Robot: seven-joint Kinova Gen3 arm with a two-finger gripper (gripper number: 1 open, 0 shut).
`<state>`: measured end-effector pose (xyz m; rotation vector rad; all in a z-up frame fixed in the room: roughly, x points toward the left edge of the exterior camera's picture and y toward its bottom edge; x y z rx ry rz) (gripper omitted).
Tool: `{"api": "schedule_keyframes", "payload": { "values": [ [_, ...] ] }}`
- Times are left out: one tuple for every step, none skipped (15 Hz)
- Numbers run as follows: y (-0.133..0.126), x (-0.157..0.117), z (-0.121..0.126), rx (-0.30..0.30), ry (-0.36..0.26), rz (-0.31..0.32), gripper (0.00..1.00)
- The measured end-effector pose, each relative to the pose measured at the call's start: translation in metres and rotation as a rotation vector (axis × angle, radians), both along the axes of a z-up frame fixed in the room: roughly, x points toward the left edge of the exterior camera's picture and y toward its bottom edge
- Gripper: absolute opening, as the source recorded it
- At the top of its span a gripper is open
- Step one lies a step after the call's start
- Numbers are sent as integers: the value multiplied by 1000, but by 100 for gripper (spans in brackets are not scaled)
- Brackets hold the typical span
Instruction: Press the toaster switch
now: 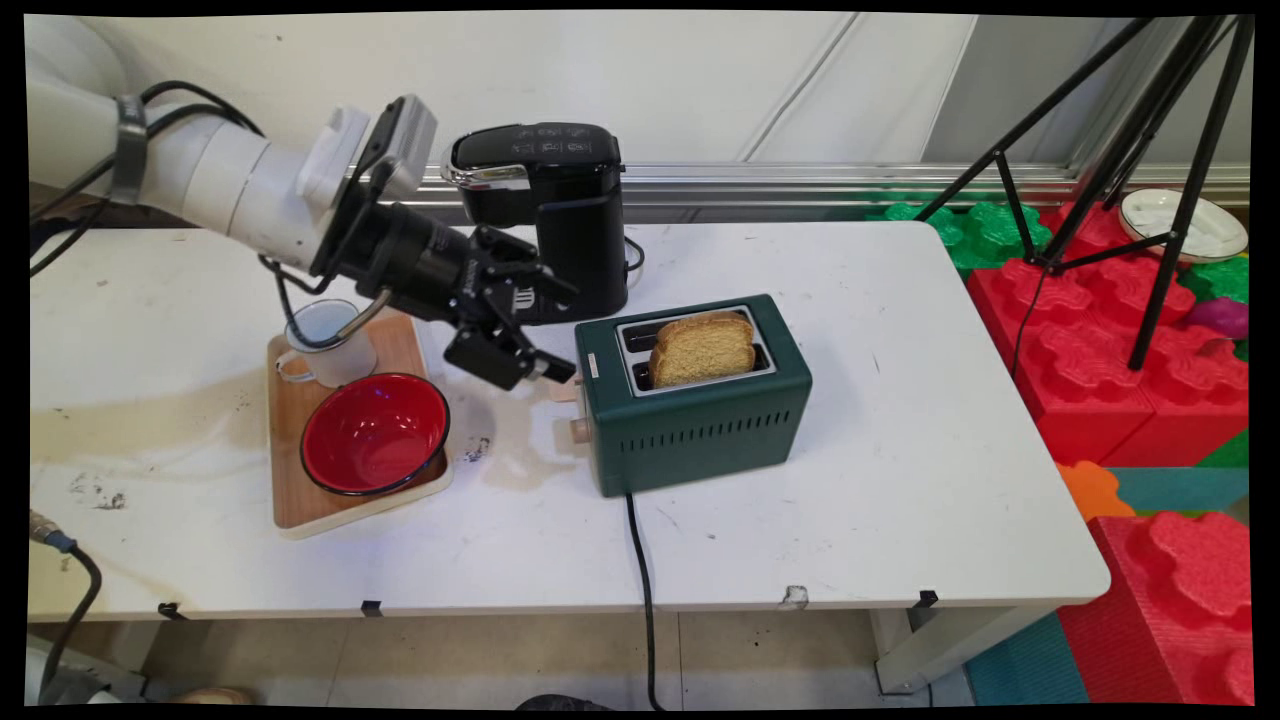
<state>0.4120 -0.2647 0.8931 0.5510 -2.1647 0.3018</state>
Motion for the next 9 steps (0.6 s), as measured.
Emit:
{"api": "schedule_keyframes", "payload": {
  "values": [
    [2, 2, -1, 2, -6, -1, 100],
    [4, 5, -2, 4, -11, -3, 100],
    [6, 7, -3, 4, -17, -4, 100],
    [9, 11, -4, 5, -27, -6, 100],
    [11, 14, -5, 6, -33, -7, 100],
    [13, 16, -6, 6, -36, -8, 0],
    [15, 18, -6, 6, -39, -8, 0],
    [15, 19, -7, 6, -41, -9, 0],
    [16, 20, -7, 6, -43, -9, 0]
  ]
}}
